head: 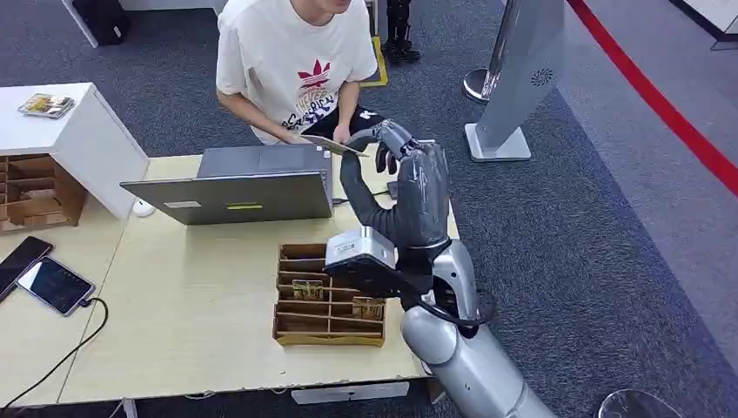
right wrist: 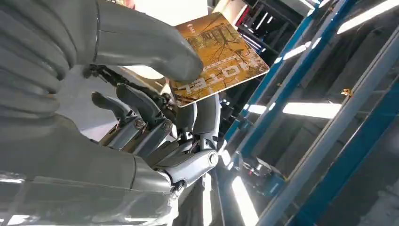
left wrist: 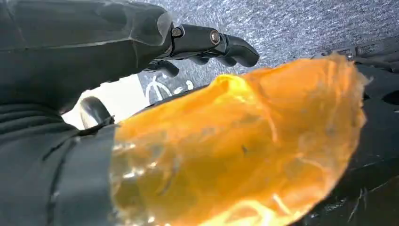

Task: Pass the card to the sensor for recognition and then transmit it.

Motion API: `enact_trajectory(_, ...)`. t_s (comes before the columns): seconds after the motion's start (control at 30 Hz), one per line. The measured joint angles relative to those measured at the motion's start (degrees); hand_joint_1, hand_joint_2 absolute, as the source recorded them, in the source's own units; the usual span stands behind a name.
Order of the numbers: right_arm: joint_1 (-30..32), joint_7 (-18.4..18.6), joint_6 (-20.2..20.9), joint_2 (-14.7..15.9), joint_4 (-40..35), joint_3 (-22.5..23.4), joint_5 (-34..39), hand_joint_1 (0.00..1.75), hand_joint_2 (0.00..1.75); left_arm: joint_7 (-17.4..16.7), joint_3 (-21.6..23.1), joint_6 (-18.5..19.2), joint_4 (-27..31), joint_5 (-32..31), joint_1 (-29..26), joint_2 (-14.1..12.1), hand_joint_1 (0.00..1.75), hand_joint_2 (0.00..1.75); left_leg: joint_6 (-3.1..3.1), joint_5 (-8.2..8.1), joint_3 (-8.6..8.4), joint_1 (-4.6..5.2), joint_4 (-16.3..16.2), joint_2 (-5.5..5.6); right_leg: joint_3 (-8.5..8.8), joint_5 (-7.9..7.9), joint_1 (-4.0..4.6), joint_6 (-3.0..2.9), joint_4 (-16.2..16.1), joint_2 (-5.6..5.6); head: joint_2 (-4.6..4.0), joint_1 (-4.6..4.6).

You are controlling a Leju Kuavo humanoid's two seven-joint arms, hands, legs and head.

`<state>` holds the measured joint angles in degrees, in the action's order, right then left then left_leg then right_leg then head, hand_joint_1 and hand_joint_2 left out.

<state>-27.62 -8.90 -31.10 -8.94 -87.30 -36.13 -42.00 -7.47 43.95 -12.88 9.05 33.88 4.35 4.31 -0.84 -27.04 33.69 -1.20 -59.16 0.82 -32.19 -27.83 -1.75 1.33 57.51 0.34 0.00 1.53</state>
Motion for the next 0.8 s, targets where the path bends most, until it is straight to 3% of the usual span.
enact_trajectory(0.3, -10.5, 6.2, 2.2, -2.5, 8.3, 0.4, -6.3, 1.75, 1.75, -2.5, 2.8, 1.8, 0.0, -3.2, 1.8, -0.2, 0.00, 0.00, 0.01, 0.05, -0.02, 0.00, 0.0, 0.00, 0.00, 0.05, 0.01, -0.03, 0.0, 0.00, 0.00, 0.02)
enact_trajectory(0.8, -22.1, 12.8, 6.6, -5.8, 26.3, 3.3, -12.3, 1.75, 1.75, -4.4, 5.9, 3.7, 0.0, -6.1, 3.5, -0.2, 0.00, 0.00, 0.02, 0.06, -0.01, 0.00, 0.0, -0.01, -0.01, 0.08, 0.00, 0.00, 0.0, 0.02, 0.00, 0.02)
